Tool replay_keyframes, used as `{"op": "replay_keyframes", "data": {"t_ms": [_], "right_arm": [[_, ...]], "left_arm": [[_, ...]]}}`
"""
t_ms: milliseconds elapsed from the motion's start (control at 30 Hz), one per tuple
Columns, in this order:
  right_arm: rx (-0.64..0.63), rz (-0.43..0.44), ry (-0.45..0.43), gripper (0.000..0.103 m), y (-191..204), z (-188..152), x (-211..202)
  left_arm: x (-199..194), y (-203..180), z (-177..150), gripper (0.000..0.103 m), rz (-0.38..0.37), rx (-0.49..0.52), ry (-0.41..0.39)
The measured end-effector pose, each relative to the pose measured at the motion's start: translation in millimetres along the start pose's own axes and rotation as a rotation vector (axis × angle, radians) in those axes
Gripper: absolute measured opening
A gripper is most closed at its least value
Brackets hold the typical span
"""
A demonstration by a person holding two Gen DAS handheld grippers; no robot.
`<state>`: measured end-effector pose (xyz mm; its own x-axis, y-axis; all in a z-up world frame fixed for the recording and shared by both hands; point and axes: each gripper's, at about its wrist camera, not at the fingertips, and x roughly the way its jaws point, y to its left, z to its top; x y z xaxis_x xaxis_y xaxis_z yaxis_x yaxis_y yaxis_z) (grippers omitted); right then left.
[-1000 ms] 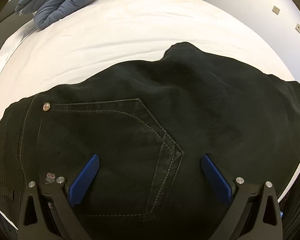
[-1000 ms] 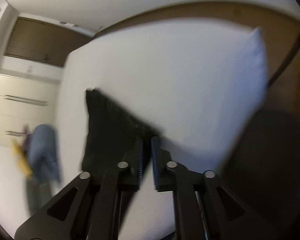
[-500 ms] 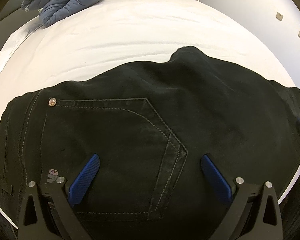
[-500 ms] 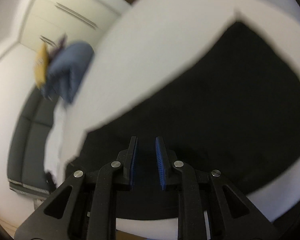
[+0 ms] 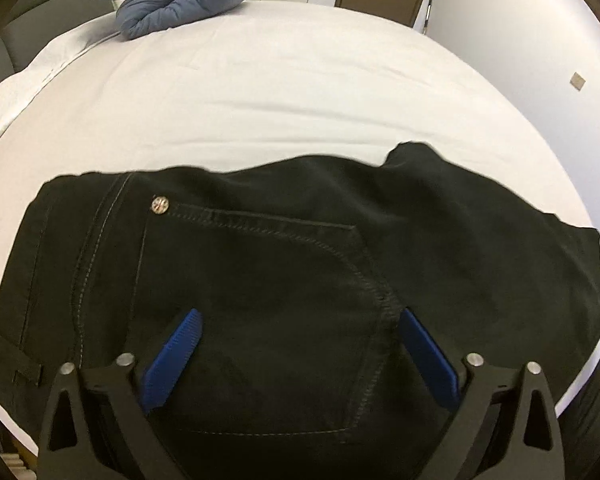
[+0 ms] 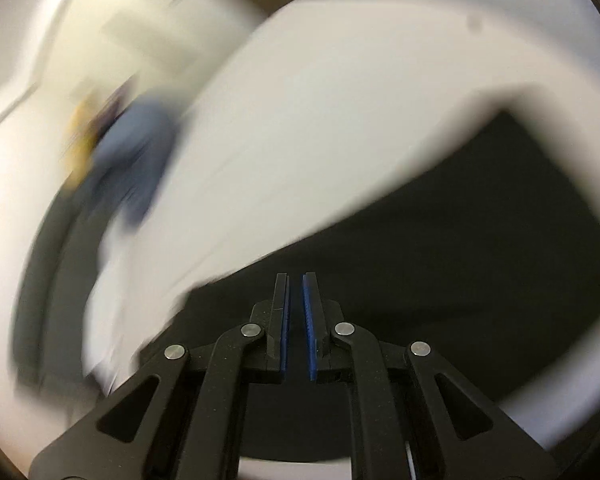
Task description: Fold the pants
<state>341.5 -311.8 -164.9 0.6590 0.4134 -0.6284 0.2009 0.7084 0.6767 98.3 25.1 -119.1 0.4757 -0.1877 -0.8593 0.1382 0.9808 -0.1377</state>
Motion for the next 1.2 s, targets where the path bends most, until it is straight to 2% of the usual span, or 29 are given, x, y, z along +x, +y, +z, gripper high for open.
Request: {"op": "replay_keyframes", "data": {"t_ms": [67,100,167,200,233,300,333,367,400,500,533,567,600,667,767,800,833,867,900,933,967,1067,1100,1167,1200], "right_arm": [[-0.091,0.093,0.112,0.008,42,-1,53],[-0.127,0.157,0.195,0.008,65,-2,90],[-0.135,0.176,0.283,0.008,87,-5,142],[-0.133,0.219,0.377,0.008,95,-9,177],[-0.133,0.225,0.413,0.008,98,-20,188],[-0.145,0.079,0.453,0.008,89,-22,226],[-0.145,0.049,0.455,0.008,82,-23,234],[-0.107,0.037,0.426,0.000,66,-15,239],[-0.044,0.051,0.386,0.000,49,-6,238],[0.089,-0.066,0.149,0.000,7,22,207],[0.126,-0.096,0.102,0.000,-3,27,194],[0.161,-0.106,0.077,0.005,-10,30,181],[0.152,-0.081,0.066,0.007,-7,27,168],[0.074,-0.005,0.086,0.007,12,12,147],[-0.030,0.144,0.215,0.007,40,-47,135],[-0.068,0.142,0.252,0.007,41,-67,136],[-0.085,0.091,0.266,0.007,32,-83,135],[-0.067,0.052,0.268,0.006,27,-100,130],[0.025,0.072,0.242,0.000,0,-106,119],[0.101,0.114,0.198,0.000,-22,-108,105],[0.164,0.092,0.104,0.000,-48,-105,74],[0.241,-0.003,-0.082,0.000,-102,-102,0],[0.292,-0.049,-0.179,0.000,-132,-103,-38],[0.348,-0.085,-0.290,0.000,-168,-105,-85],[0.372,-0.150,-0.363,0.000,-187,-106,-116]], "left_arm": [[-2,2,-3,0.098,-0.007,-0.004,-0.008],[-3,3,-5,0.098,-0.008,-0.008,-0.010],[-4,6,-7,0.098,-0.016,-0.028,-0.017],[-5,8,-8,0.098,-0.022,-0.040,-0.020],[-5,10,-9,0.098,-0.029,-0.052,-0.024],[-5,16,-7,0.098,-0.032,-0.057,-0.025],[-5,17,-8,0.098,-0.032,-0.056,-0.026],[-4,18,-8,0.098,-0.033,-0.056,-0.027],[-3,19,-9,0.098,-0.035,-0.054,-0.029],[-4,24,-12,0.098,-0.039,-0.054,-0.034],[-8,25,-19,0.098,-0.039,-0.052,-0.034],[-9,26,-19,0.098,-0.036,-0.050,-0.031],[-12,23,-19,0.098,-0.026,-0.048,-0.027],[-21,10,-15,0.098,-0.009,-0.060,-0.035],[-30,-6,-14,0.098,-0.037,-0.056,-0.056],[-30,-12,-13,0.098,-0.043,-0.045,-0.055],[-28,-19,-14,0.098,-0.047,-0.028,-0.048],[-21,-28,-15,0.098,-0.045,-0.004,-0.022],[-15,-30,-17,0.098,-0.042,0.002,0.002],[-6,-29,-21,0.096,-0.030,-0.004,0.025],[-5,-29,-19,0.096,-0.023,-0.001,0.017],[-7,-32,-24,0.097,-0.005,0.032,0.012],[-8,-31,-25,0.097,-0.006,0.037,0.014],[-9,-28,-27,0.097,-0.021,0.030,0.012],[-10,-26,-28,0.097,-0.028,0.020,0.008]]}}
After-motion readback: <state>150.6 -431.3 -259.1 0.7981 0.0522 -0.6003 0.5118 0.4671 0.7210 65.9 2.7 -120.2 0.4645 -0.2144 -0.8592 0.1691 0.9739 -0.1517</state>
